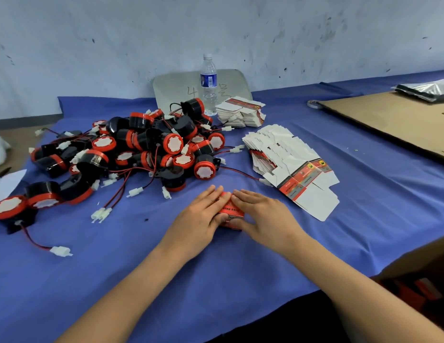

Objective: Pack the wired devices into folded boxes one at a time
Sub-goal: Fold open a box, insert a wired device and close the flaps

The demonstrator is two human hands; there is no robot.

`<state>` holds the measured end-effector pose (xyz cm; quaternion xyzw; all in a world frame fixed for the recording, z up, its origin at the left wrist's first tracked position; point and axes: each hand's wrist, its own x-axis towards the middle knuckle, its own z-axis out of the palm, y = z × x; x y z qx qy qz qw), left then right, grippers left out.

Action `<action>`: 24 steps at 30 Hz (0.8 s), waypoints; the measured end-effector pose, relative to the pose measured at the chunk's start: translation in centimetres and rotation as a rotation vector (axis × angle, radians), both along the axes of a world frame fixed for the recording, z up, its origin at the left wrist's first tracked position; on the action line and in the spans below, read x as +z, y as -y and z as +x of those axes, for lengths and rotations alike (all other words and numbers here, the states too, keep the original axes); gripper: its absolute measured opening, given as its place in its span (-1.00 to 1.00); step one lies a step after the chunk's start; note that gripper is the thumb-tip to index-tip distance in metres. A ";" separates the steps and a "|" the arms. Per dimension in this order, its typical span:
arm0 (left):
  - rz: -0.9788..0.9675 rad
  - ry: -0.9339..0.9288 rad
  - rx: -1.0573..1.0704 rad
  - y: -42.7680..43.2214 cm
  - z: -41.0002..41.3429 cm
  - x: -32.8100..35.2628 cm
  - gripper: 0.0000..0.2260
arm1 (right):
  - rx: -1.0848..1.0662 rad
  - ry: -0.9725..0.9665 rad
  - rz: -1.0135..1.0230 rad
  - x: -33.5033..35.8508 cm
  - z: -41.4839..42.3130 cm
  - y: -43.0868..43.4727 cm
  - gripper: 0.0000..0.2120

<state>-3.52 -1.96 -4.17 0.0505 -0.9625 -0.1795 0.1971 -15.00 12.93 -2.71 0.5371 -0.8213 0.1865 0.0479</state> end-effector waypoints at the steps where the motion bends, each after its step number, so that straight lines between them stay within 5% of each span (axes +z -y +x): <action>1: 0.015 0.010 -0.003 0.1 -0.1 0.1 -0.57 | -0.010 -0.053 0.084 0.9 -0.3 0.4 -0.50; 4: 0.088 -0.044 0.016 -0.1 -0.2 0.0 -0.58 | 0.012 -0.011 0.092 1.8 -0.8 1.2 -0.59; 8: 0.177 -0.213 0.069 -1.3 -0.3 -0.6 -0.63 | 0.018 0.417 -0.307 -1.1 0.3 -0.6 -0.49; 14: 0.209 -0.427 0.098 -1.6 0.4 -0.7 -0.70 | -0.080 0.344 -0.546 -2.1 0.8 -2.1 -0.52; 20: 0.364 -0.417 0.117 -1.2 0.4 -0.5 -0.61 | -0.815 0.410 -1.533 0.9 -1.5 -7.1 -0.52; 22: 0.397 -0.397 0.114 -1.2 0.3 -0.6 -0.60 | -1.107 0.204 -1.576 1.4 -2.8 -8.9 -0.51; 24: 0.432 -0.375 0.125 -1.2 0.4 -0.6 -0.59 | -1.253 0.009 -1.380 1.2 -3.7 -9.7 -0.48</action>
